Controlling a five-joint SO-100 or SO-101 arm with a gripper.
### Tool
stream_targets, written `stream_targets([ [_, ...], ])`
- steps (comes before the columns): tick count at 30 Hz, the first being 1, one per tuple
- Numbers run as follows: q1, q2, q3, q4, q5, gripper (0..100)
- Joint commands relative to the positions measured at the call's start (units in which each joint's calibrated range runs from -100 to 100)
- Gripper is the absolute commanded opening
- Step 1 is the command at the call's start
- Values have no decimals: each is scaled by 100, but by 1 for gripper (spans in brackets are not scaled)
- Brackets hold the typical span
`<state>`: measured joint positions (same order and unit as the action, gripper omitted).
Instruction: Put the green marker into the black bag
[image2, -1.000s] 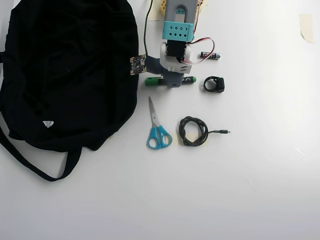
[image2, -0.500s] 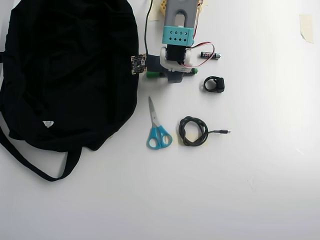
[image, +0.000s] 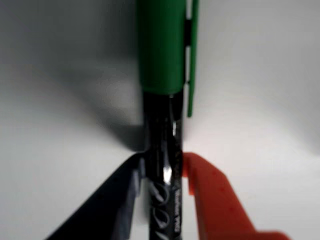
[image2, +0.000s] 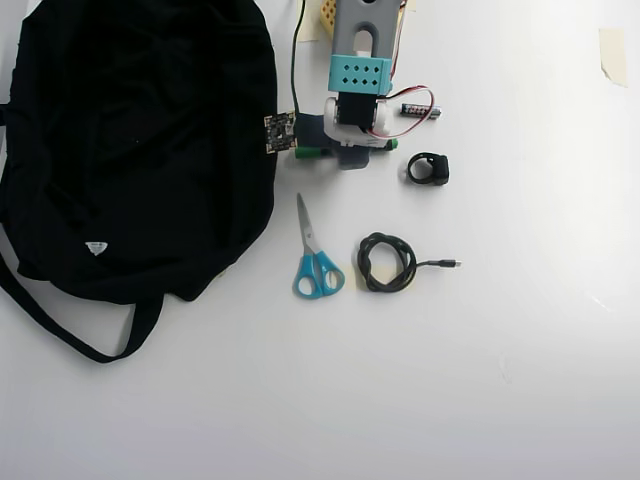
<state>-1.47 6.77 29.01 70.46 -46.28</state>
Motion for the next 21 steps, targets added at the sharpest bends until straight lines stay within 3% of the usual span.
stream_targets([
  [1, -100, -403, -232, 69, -171, 2],
  [12, -115, -793, -241, 654, -113, 2],
  [21, -115, -801, -808, 663, 375, 2],
])
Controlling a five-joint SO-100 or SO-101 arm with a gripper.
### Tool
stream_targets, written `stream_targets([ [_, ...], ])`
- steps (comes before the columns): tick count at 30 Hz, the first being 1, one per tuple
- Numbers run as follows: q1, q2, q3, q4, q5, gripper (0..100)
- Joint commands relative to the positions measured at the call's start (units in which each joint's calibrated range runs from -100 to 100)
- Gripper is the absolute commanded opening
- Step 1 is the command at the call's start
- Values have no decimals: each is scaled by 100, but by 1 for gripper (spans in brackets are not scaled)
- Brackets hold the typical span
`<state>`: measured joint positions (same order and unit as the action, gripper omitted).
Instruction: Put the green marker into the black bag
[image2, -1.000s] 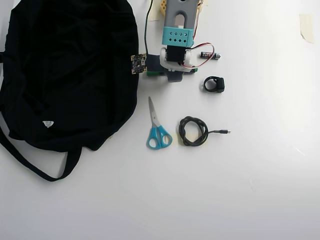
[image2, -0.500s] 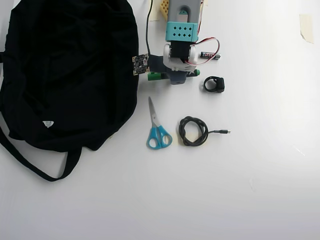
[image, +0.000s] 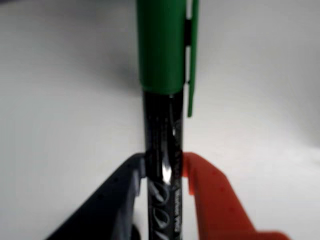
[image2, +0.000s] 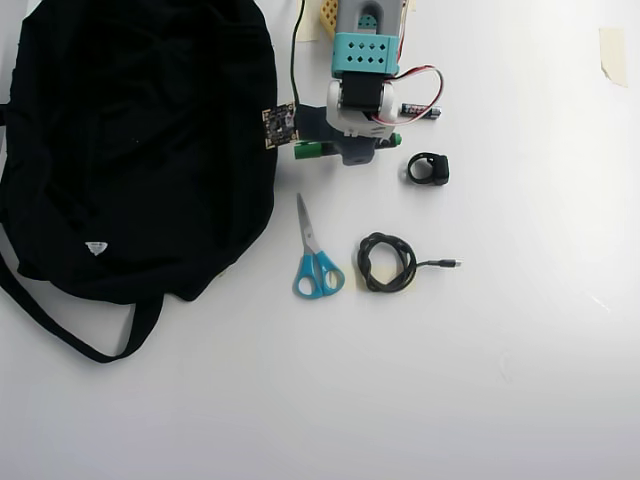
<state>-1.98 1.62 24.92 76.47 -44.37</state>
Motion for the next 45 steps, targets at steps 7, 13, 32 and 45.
stream_targets([
  [7, -63, -693, -533, 62, 667, 2],
  [13, -56, -1307, -426, 62, 1102, 2],
  [32, -19, -1598, -435, 62, 2523, 2],
  [45, 94, -1598, -435, 62, 3729, 2],
])
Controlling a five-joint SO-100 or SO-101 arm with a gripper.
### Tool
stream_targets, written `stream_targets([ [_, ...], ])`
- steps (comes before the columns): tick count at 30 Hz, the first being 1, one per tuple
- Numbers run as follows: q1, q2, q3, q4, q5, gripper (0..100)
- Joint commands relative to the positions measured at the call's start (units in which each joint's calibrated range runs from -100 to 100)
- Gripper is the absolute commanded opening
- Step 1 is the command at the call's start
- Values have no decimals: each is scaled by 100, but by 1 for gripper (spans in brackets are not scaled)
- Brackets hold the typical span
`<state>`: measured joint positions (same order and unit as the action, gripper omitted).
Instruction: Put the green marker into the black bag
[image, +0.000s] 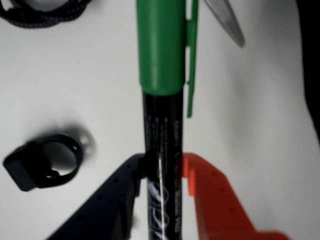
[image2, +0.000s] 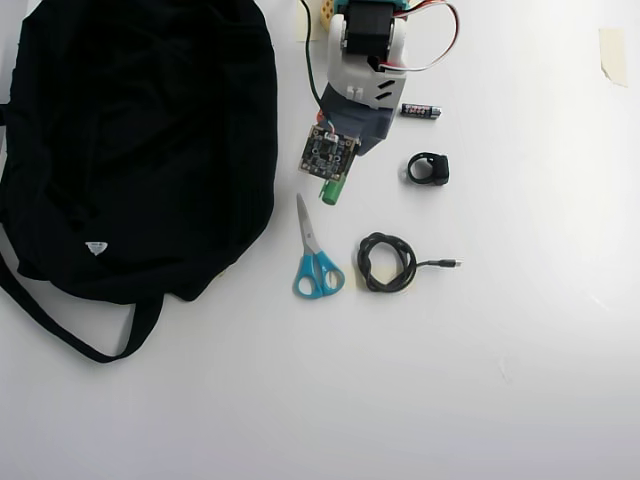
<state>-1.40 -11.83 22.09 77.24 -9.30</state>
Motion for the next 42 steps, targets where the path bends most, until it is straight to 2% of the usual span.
stream_targets([
  [1, 42, -253, -152, -15, 264, 2],
  [16, 820, -734, -241, -15, 270, 2],
  [34, 3992, -800, -790, -110, 275, 2],
  [37, 4552, -477, -825, -472, 275, 2],
  [42, 5323, 1814, -2577, -489, 301, 2],
])
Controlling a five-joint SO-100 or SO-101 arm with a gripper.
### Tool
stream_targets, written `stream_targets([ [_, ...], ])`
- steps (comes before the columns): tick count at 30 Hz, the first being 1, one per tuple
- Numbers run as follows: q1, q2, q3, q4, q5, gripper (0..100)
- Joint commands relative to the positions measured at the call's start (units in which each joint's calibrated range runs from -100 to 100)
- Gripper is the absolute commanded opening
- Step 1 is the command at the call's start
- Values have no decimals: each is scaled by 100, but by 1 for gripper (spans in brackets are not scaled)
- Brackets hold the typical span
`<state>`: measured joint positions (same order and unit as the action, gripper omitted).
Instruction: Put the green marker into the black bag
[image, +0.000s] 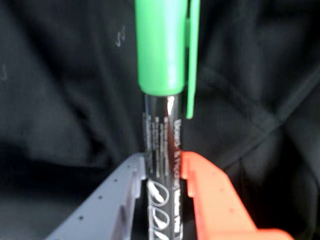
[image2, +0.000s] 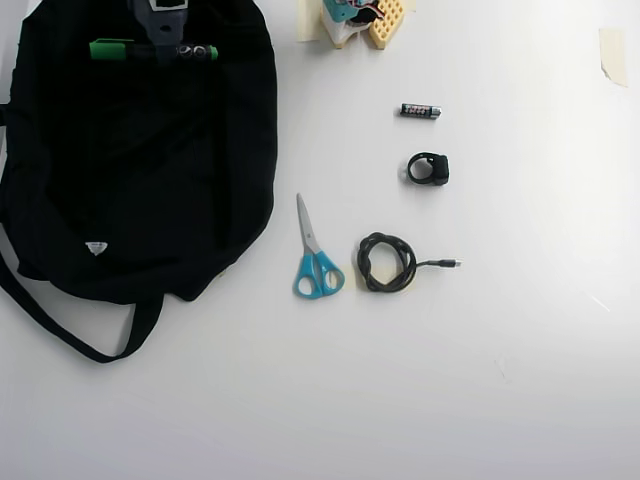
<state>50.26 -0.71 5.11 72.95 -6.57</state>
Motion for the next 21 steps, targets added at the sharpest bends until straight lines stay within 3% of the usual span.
stream_targets([
  [1, 187, 1008, -1221, -60, 28, 2],
  [4, 210, 1880, -1886, -8, 33, 6],
  [9, 210, 1929, -1886, 87, 7, 14],
  [12, -14, 1589, -2020, 879, -20, 20],
  [17, -2677, -477, -1958, 2076, -387, 19],
  [20, -4240, -751, -1949, 2059, -659, 2],
  [21, -4839, -759, -1823, 2025, -743, 2],
])
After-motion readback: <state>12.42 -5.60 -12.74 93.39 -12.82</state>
